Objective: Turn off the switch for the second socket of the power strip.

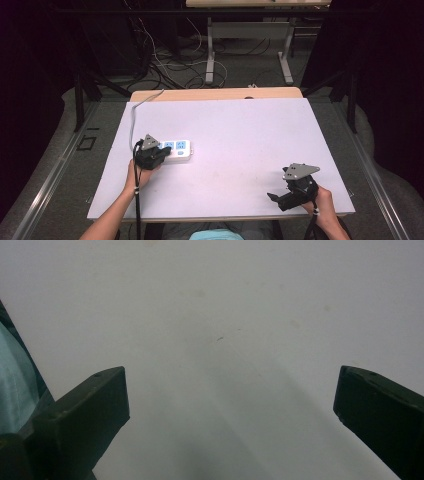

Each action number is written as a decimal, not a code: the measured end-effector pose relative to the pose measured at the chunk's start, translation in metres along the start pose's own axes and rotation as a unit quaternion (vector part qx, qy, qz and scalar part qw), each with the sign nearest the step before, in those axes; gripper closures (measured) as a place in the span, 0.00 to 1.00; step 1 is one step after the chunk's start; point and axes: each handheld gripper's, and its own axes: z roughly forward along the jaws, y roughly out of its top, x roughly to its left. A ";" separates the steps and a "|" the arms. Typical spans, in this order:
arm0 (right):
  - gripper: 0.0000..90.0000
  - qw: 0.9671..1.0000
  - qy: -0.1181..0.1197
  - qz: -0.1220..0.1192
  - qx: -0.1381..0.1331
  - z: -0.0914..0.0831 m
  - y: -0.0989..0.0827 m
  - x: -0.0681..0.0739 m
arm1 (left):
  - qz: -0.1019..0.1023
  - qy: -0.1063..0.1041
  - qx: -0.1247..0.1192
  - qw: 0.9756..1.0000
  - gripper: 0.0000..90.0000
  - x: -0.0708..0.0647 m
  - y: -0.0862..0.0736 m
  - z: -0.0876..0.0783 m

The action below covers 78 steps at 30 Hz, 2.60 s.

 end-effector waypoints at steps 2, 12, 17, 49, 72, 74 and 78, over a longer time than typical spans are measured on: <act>0.01 1.000 0.000 0.000 0.000 0.000 0.000 0.000 | -0.007 -0.004 -0.002 1.000 1.00 0.002 0.000 0.000; 0.01 1.000 -0.001 0.000 0.000 0.000 0.000 0.000 | -0.004 -0.004 0.000 1.000 1.00 0.001 0.000 0.000; 0.01 1.000 0.000 -0.001 0.000 0.000 0.000 0.000 | -0.001 -0.011 0.005 1.000 1.00 -0.001 0.002 0.002; 0.01 1.000 0.000 -0.010 -0.001 0.001 0.000 0.000 | -0.014 -0.015 0.013 1.000 1.00 0.011 0.001 -0.004; 0.01 1.000 0.003 -0.012 0.000 0.002 0.000 0.000 | -0.013 -0.018 0.018 1.000 1.00 0.010 0.003 -0.004; 0.01 1.000 0.001 -0.011 -0.001 0.002 0.000 0.000 | -0.014 -0.019 0.014 1.000 1.00 0.010 0.002 -0.004; 0.01 1.000 0.004 -0.011 0.005 0.001 0.000 0.001 | -0.007 -0.012 0.017 1.000 1.00 0.008 0.002 -0.004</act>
